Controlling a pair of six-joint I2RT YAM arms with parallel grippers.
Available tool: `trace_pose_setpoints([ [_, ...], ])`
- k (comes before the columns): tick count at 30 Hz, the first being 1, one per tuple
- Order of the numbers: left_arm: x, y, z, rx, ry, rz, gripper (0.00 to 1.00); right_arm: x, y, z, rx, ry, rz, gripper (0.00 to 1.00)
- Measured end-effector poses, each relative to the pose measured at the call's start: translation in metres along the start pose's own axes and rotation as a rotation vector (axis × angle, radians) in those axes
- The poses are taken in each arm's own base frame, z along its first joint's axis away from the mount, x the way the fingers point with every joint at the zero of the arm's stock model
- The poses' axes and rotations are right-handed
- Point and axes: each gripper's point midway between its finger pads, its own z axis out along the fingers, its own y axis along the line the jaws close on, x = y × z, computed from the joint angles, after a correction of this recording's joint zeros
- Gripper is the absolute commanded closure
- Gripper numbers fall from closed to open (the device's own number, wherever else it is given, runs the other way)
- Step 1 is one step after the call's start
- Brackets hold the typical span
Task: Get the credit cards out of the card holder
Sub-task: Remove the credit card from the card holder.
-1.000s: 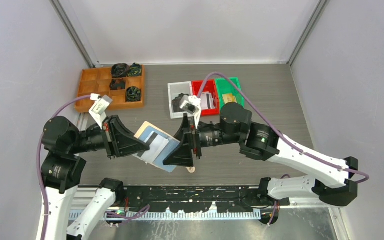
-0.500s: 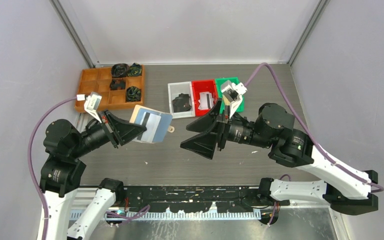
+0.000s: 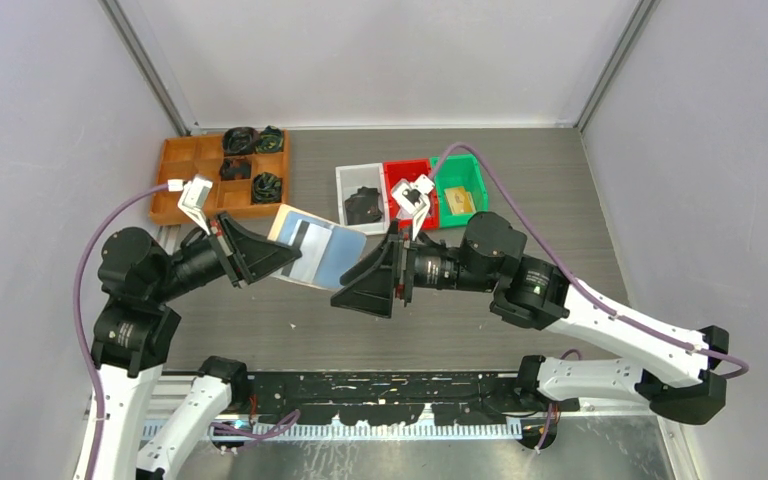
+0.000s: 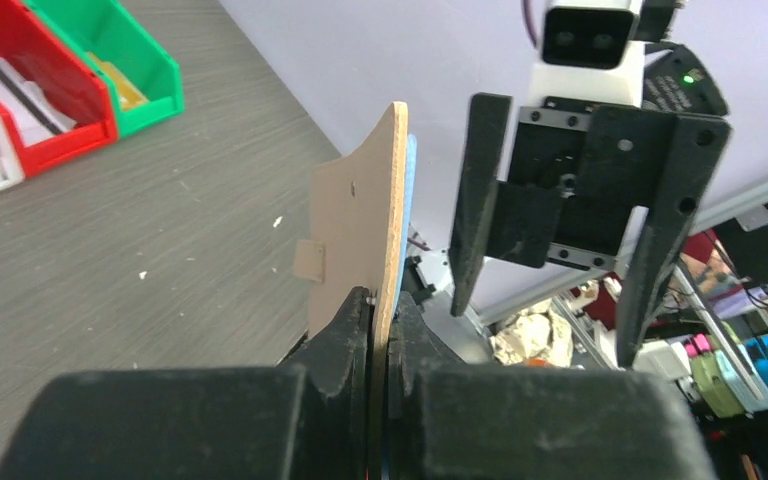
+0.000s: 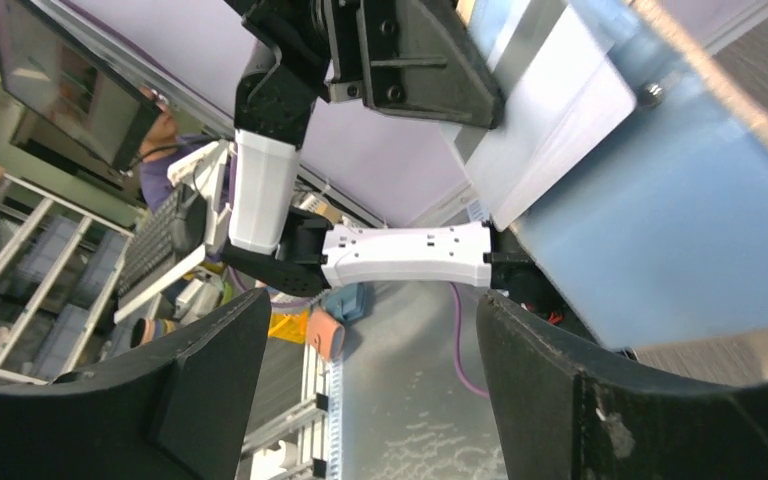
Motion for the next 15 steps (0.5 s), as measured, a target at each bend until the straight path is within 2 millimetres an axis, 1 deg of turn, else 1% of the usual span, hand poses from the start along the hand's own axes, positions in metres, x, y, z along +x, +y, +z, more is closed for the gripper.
trace_pose_setpoints([
  [6,0.003,-0.017,0.002,0.093,0.057,-0.051,1.00,-0.015,-0.010,0.004,-0.030,-0.056,0.058,0.27],
  [10,0.006,-0.026,0.000,0.136,0.086,-0.073,1.00,-0.019,-0.020,0.007,-0.042,-0.072,0.101,0.30],
  [15,0.006,-0.033,-0.002,0.165,0.095,-0.080,1.00,-0.017,-0.023,0.013,-0.077,-0.065,0.131,0.36],
])
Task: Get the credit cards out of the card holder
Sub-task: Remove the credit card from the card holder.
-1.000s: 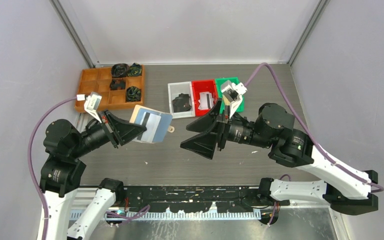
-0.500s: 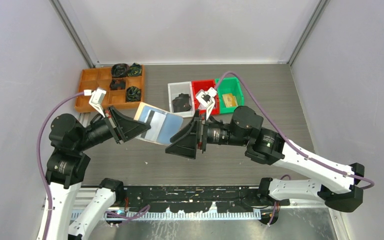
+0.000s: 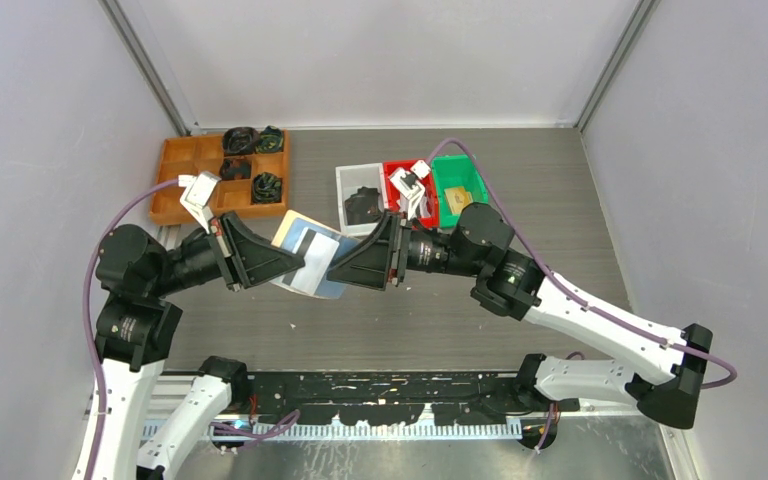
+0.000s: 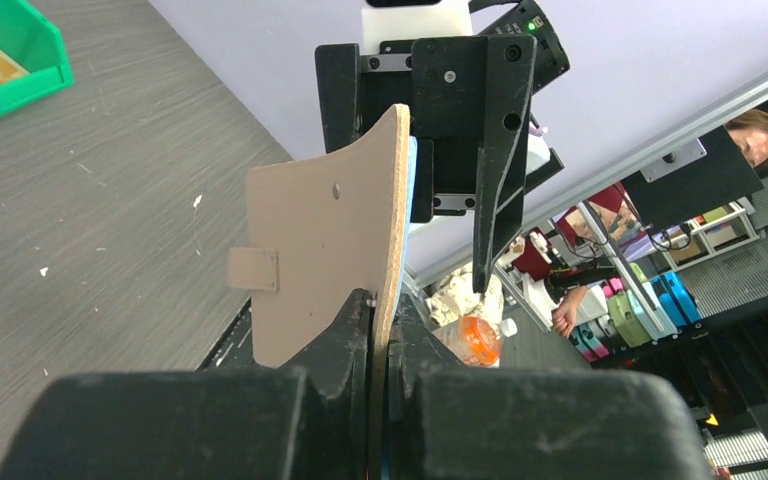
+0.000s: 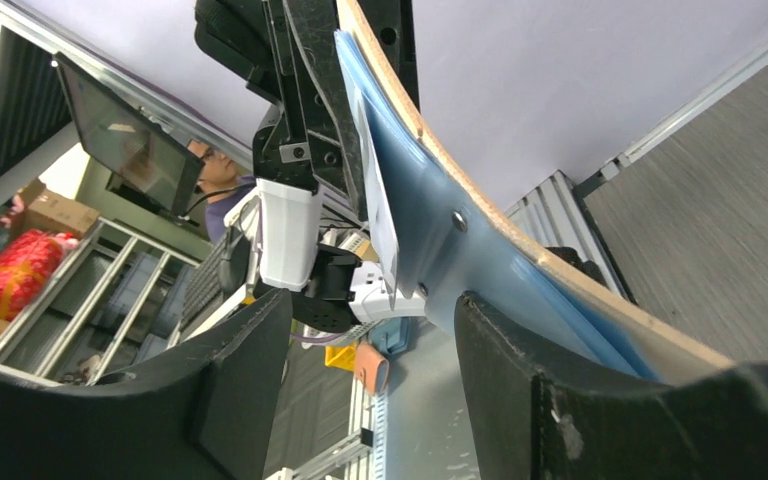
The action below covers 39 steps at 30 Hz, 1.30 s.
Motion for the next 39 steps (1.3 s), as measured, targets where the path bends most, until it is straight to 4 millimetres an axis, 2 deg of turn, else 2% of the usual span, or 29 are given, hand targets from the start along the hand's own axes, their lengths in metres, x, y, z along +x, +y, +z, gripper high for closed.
trace_pose_setpoints([
  [5,-0.001,-0.002,0.000,0.005,-0.001,-0.008,1.00,0.001,0.002,0.007,-0.039,0.013,0.015,0.45],
  [9,-0.001,-0.002,0.000,0.008,-0.001,-0.009,1.00,0.002,0.003,0.012,-0.063,0.023,0.025,0.61],
  [14,0.000,-0.003,0.000,0.014,0.006,-0.009,1.00,0.001,0.005,0.014,-0.078,0.022,0.029,0.86],
  [18,0.000,-0.004,0.000,0.019,0.005,-0.006,1.00,0.000,0.004,0.013,-0.077,0.020,0.032,0.98],
  [29,0.002,-0.001,0.001,0.011,0.017,-0.024,1.00,0.003,-0.004,0.010,-0.073,0.005,0.031,0.99],
  [39,0.001,0.002,0.002,-0.001,0.015,-0.031,1.00,0.010,-0.009,-0.015,-0.051,-0.021,0.029,0.99],
])
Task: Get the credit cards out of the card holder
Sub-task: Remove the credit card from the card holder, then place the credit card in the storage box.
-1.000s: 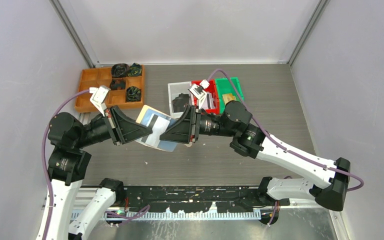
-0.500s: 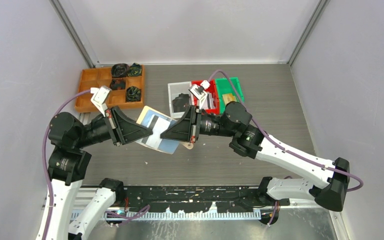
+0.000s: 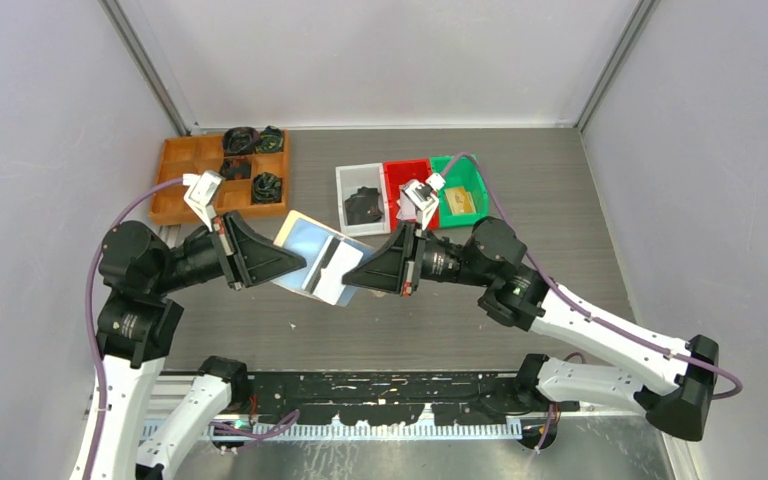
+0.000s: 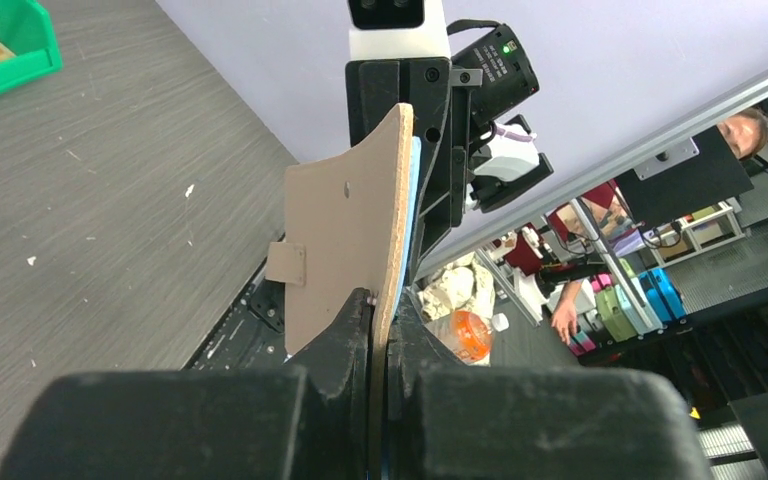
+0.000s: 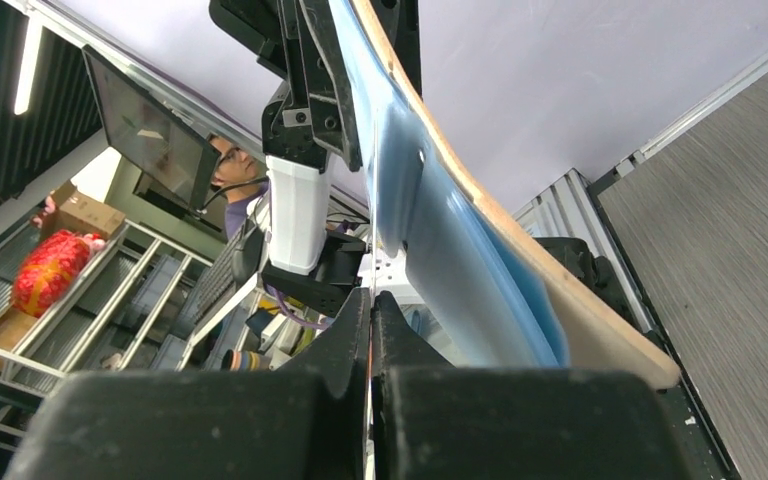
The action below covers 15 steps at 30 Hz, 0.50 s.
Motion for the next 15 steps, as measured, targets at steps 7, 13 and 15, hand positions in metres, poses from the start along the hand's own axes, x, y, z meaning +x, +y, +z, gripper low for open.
trace_pose_setpoints([
  [7,-0.002,-0.005,-0.003,-0.006,-0.005,0.106,1.00,-0.005,-0.013,-0.032,0.128,-0.020,-0.043,1.00],
  [13,0.002,-0.015,-0.010,0.015,0.019,0.282,1.00,-0.053,-0.056,-0.079,0.426,-0.134,-0.123,1.00],
  [15,0.006,-0.018,-0.013,0.031,0.036,0.326,1.00,-0.067,-0.074,-0.087,0.516,-0.148,-0.142,1.00],
])
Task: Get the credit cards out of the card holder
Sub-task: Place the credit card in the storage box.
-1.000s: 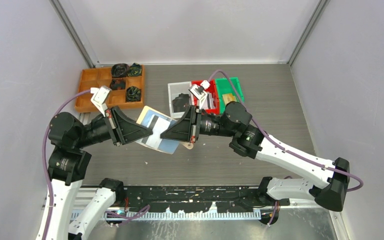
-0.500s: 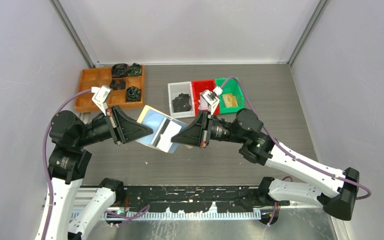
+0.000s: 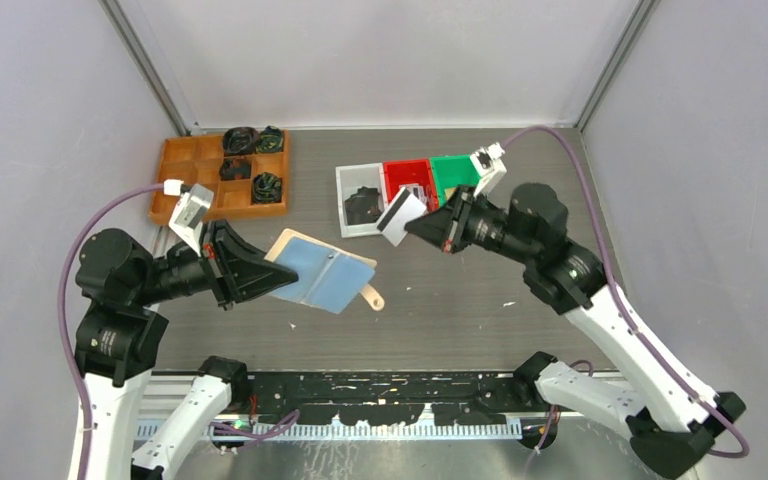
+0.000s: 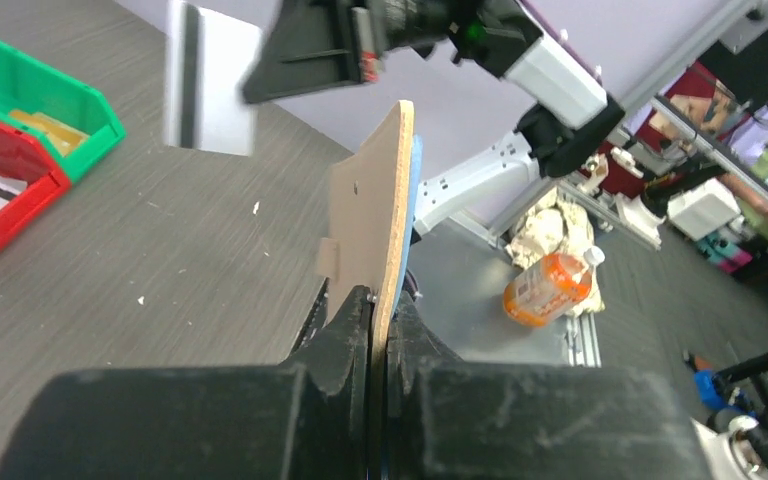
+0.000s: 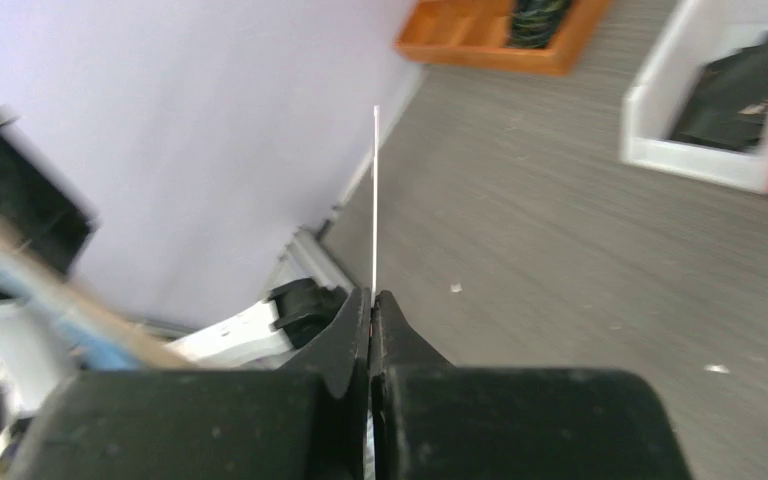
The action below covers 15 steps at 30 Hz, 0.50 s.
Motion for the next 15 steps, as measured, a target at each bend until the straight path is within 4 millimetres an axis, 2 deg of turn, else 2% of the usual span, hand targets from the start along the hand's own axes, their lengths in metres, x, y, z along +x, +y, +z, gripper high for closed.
trace_pose_setpoints([
  [4,0.005,-0.008,-0.004,0.033,0.030,0.086,1.00,-0.018,-0.057,0.023,0.218,0.030,-0.052,1.00],
  [6,0.008,-0.012,-0.007,0.048,0.045,0.136,1.00,-0.023,-0.096,0.037,0.326,0.059,-0.063,0.99],
  [8,0.014,-0.015,-0.010,0.065,0.058,0.195,1.00,-0.021,-0.145,0.048,0.448,0.107,-0.052,0.99],
  [9,0.017,-0.017,-0.012,0.076,0.065,0.225,1.00,-0.018,-0.173,0.051,0.513,0.138,-0.039,0.99],
  [11,0.022,-0.021,-0.015,0.093,0.070,0.290,1.00,-0.013,-0.213,0.051,0.604,0.184,-0.015,0.99],
  [13,0.025,-0.026,-0.019,0.106,0.067,0.365,1.00,-0.010,-0.243,0.051,0.671,0.226,-0.002,0.99],
  [15,0.027,-0.030,-0.023,0.114,0.056,0.458,1.00,-0.014,-0.266,0.054,0.718,0.258,0.001,0.99],
])
